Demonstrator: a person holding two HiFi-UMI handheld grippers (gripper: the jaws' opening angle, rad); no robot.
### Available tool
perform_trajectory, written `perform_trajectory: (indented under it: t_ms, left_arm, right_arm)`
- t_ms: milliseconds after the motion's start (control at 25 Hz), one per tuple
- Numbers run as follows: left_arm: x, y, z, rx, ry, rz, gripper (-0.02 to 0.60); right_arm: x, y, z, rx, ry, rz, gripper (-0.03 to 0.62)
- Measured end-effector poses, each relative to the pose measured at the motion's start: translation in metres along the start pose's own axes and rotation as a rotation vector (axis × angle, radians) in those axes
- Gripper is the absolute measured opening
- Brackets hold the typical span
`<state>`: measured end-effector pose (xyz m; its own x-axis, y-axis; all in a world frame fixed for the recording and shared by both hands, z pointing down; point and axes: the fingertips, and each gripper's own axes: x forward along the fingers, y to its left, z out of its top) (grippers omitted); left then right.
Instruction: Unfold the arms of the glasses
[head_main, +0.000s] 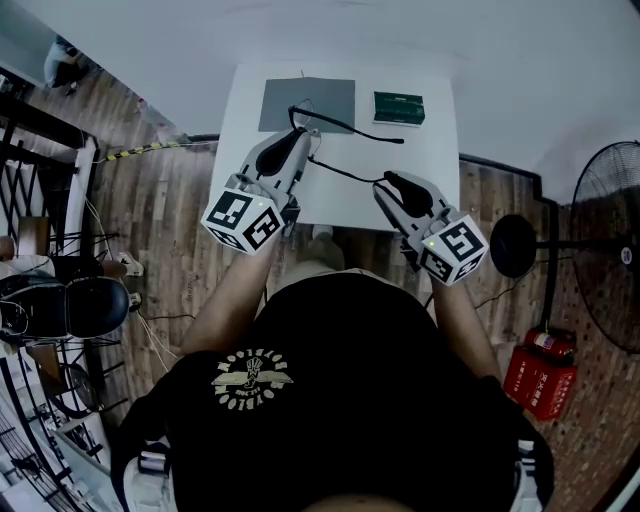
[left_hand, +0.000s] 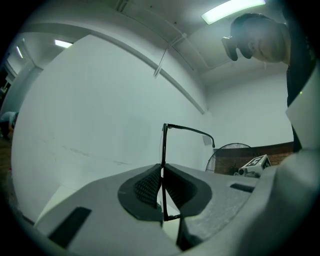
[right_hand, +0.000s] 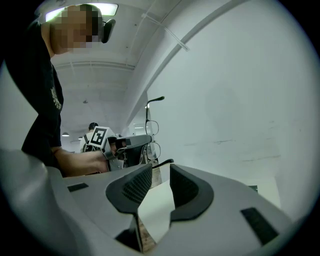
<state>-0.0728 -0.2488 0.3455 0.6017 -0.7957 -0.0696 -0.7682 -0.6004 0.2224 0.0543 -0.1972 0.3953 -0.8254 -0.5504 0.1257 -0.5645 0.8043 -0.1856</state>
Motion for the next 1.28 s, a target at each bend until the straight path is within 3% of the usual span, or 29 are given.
perform_trajectory:
  t_ms: [640,920,1040,1280]
  left_arm:
    - [-0.058,0.057,0.008,0.079,0.002,0.188,0.020]
    - [-0.081,0.073,0.006,0.121,0.022,0.257,0.021]
    - [-0.085,0.075,0.006,0.140,0.030,0.271,0.020]
    - [-0.092,0.070,0.009,0.163,0.027,0.262,0.021]
  right_arm:
    - [-0.053,-0.048,0.018,-0.061,-0.029,-0.189,0.109]
    - [-0.083,-0.071,0.041,-0.085,-0.109,-0.303,0.054]
    - [-0.089,-0.074,0.047,-0.103,-0.125,-0.337,0.006]
    - [-0.090,-0.063,0.054,-0.137,-0.157,-0.346,0.000]
